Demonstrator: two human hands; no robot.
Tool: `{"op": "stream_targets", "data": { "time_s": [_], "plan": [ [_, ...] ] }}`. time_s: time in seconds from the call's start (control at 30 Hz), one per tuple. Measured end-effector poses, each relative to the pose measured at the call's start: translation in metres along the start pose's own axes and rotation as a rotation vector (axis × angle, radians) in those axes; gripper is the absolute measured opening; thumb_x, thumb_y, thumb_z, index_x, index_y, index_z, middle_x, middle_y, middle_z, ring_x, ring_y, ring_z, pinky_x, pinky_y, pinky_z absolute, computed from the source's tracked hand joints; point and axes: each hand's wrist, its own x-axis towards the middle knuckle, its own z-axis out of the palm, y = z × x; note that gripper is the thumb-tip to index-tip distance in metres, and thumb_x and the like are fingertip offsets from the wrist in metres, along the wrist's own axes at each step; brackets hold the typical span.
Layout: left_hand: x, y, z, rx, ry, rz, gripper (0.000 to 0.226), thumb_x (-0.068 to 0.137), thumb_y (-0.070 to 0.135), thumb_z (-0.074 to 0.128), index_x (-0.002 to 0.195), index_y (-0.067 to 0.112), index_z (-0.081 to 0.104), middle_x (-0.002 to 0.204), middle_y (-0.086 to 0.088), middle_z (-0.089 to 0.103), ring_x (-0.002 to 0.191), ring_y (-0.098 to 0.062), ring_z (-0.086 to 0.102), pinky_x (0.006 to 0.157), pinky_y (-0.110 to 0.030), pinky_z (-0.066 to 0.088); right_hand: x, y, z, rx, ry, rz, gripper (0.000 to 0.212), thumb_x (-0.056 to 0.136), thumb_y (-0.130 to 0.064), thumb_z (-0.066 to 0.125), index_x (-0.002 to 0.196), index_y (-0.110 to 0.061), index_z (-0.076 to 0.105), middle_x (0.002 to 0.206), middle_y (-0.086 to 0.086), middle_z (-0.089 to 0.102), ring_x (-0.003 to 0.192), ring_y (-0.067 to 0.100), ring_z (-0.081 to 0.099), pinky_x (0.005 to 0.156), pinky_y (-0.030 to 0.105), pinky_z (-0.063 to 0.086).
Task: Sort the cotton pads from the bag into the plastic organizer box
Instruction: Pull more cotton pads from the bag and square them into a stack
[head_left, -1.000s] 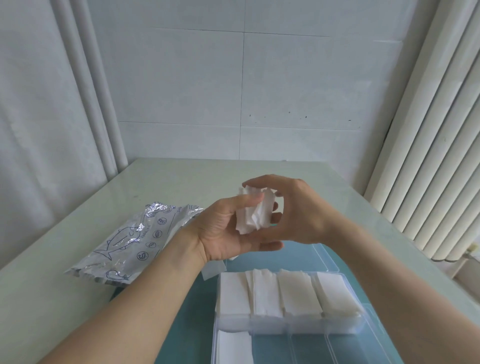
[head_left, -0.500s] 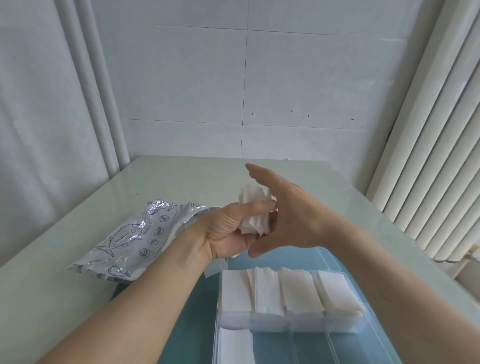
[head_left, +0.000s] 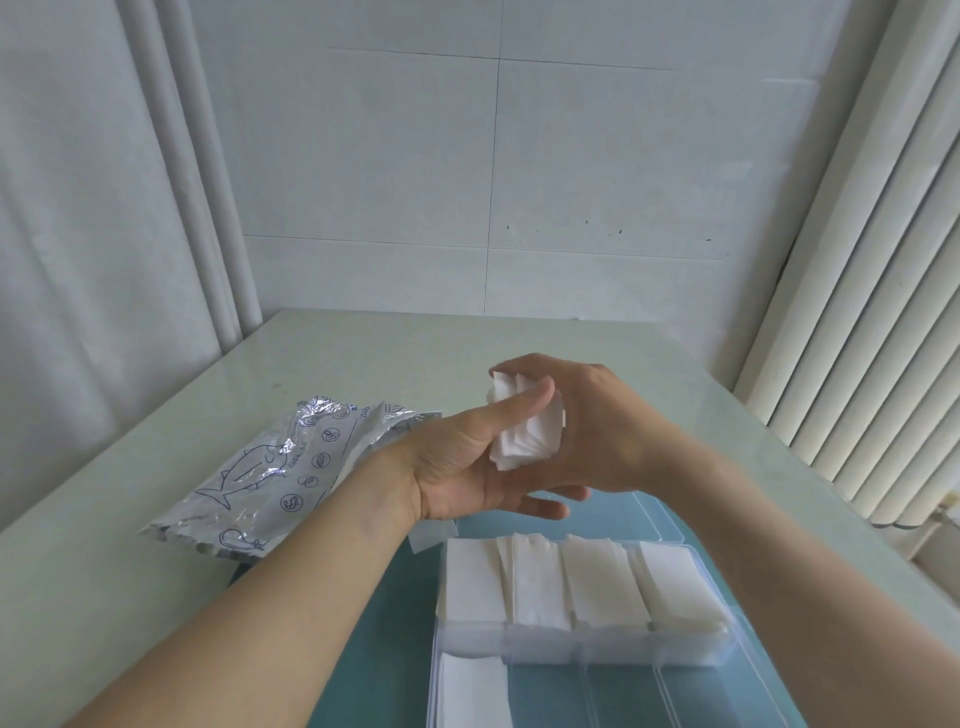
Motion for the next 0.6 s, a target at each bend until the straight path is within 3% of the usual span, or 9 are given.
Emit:
{"op": "stream_targets", "data": {
  "time_s": [0.1, 0.2, 0.23, 0.33, 0.43, 0.5, 0.6],
  "plan": [
    [0.005, -0.001, 0.0, -0.129, 0.097, 0.088, 0.04, 0.09, 0.043, 0.061, 0.116, 0.012, 0.065, 0.104, -0.009, 0.068, 0.099, -0.026, 0.066, 0.093, -0.042, 0.052, 0.001, -0.002, 0.003, -0.04, 0.01, 0.06, 0.081, 0.05, -0.05, 0.096, 0.12, -0.036, 0.057, 0.103, -0.018, 0.065, 0.095, 0.009, 0.06, 0.081, 0.035, 0.054],
    [0.01, -0.004, -0.002, -0.169, 0.142, 0.083, 0.036, 0.087, 0.043, 0.065, 0.105, 0.012, 0.069, 0.097, -0.008, 0.068, 0.091, -0.023, 0.067, 0.085, -0.034, 0.054, -0.001, -0.002, 0.003, -0.098, -0.036, 0.09, 0.111, 0.047, -0.057, 0.094, 0.142, -0.033, 0.043, 0.135, -0.016, 0.054, 0.124, 0.011, 0.049, 0.101, 0.029, 0.043],
    [0.011, -0.005, -0.003, -0.166, 0.137, 0.072, 0.038, 0.084, 0.043, 0.068, 0.103, 0.011, 0.07, 0.097, -0.009, 0.069, 0.09, -0.023, 0.068, 0.086, -0.034, 0.054, -0.001, -0.002, 0.003, -0.104, -0.045, 0.099, 0.112, 0.047, -0.058, 0.094, 0.144, -0.032, 0.043, 0.137, -0.016, 0.053, 0.126, 0.011, 0.048, 0.101, 0.027, 0.042],
    [0.011, -0.008, -0.007, -0.173, 0.069, 0.072, 0.05, 0.071, 0.042, 0.082, 0.106, 0.009, 0.072, 0.103, -0.01, 0.07, 0.097, -0.024, 0.069, 0.092, -0.035, 0.054, 0.0, -0.004, 0.006, -0.025, -0.024, 0.077, 0.087, 0.051, -0.046, 0.096, 0.126, -0.031, 0.057, 0.114, -0.018, 0.063, 0.105, 0.008, 0.058, 0.085, 0.027, 0.054],
    [0.011, -0.007, -0.006, -0.183, 0.019, 0.055, 0.066, 0.051, 0.039, 0.096, 0.104, 0.01, 0.069, 0.098, -0.009, 0.07, 0.091, -0.022, 0.07, 0.086, -0.034, 0.055, 0.001, -0.003, 0.008, 0.085, -0.046, 0.03, 0.108, 0.049, -0.04, 0.099, 0.142, -0.036, 0.045, 0.123, -0.022, 0.059, 0.101, -0.001, 0.059, 0.083, 0.012, 0.051],
    [0.014, -0.007, -0.007, -0.206, 0.047, 0.086, 0.079, 0.047, 0.035, 0.099, 0.111, 0.01, 0.061, 0.095, -0.009, 0.064, 0.084, -0.021, 0.067, 0.077, -0.032, 0.057, 0.0, -0.004, 0.007, 0.107, -0.074, 0.054, 0.121, 0.047, -0.042, 0.1, 0.149, -0.035, 0.034, 0.128, -0.02, 0.053, 0.097, -0.004, 0.058, 0.081, 0.009, 0.049],
    [0.015, -0.006, -0.009, -0.195, 0.018, 0.137, 0.076, 0.056, 0.033, 0.095, 0.121, 0.012, 0.06, 0.098, -0.011, 0.065, 0.085, -0.023, 0.068, 0.077, -0.033, 0.057, 0.0, 0.0, 0.007, 0.073, -0.034, 0.054, 0.096, 0.048, -0.041, 0.099, 0.132, -0.029, 0.054, 0.116, -0.018, 0.06, 0.094, -0.001, 0.062, 0.084, 0.022, 0.055]
  ]
}}
